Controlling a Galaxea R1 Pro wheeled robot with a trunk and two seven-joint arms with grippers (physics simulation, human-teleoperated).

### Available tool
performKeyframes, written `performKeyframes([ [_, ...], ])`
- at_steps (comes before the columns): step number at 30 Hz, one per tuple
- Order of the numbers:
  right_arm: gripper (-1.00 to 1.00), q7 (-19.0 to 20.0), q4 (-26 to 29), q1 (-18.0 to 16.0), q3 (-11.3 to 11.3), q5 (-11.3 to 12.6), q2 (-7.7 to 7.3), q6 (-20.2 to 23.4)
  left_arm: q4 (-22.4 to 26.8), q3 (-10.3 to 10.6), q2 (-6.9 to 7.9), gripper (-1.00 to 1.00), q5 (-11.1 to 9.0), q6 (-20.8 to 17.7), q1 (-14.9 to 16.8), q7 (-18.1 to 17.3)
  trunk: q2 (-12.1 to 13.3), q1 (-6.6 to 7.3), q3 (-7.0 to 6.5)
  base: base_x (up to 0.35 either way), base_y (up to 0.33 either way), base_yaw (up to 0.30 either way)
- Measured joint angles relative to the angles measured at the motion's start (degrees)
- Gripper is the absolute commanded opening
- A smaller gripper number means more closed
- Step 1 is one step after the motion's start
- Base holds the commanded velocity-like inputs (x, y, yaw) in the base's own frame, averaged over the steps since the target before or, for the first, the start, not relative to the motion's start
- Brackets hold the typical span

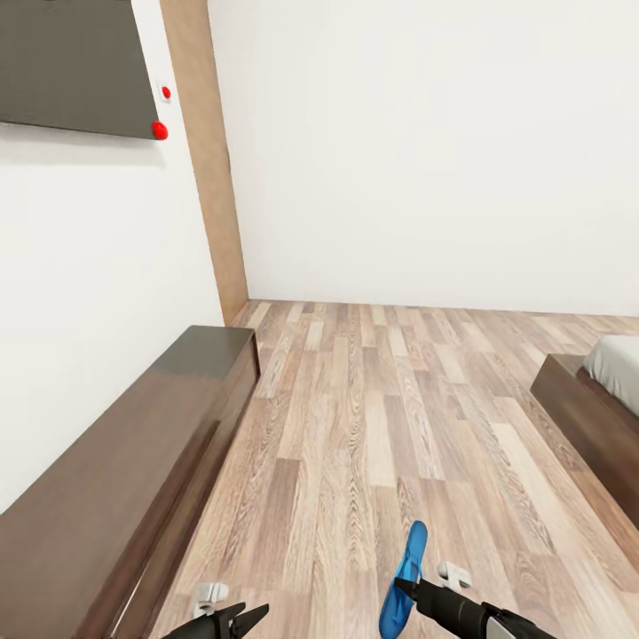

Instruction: In the bedroom, move the book from the bed onto either nightstand, and place the two sandals side by side next to the bed.

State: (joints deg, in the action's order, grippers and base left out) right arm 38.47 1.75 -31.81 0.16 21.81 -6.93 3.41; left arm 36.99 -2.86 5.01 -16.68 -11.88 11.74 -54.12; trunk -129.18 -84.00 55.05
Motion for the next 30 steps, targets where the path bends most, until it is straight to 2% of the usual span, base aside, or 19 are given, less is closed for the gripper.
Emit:
performKeyframes([
  [12,-1.00,0.01,0.00,0.01,0.00,0.01,0.02,-0.01,-0.07,0.01,-0.09,1.00,0.00,0.00,0.01,0.04,0.00,0.00,0.00,0.000,0.000,0.039],
  [30,-1.00,-0.02,0.00,0.00,0.01,0.00,0.06,-0.04,-0.05,-0.06,-0.35,1.00,0.00,0.00,0.00,0.09,0.00,0.00,0.00,0.000,0.000,0.274],
])
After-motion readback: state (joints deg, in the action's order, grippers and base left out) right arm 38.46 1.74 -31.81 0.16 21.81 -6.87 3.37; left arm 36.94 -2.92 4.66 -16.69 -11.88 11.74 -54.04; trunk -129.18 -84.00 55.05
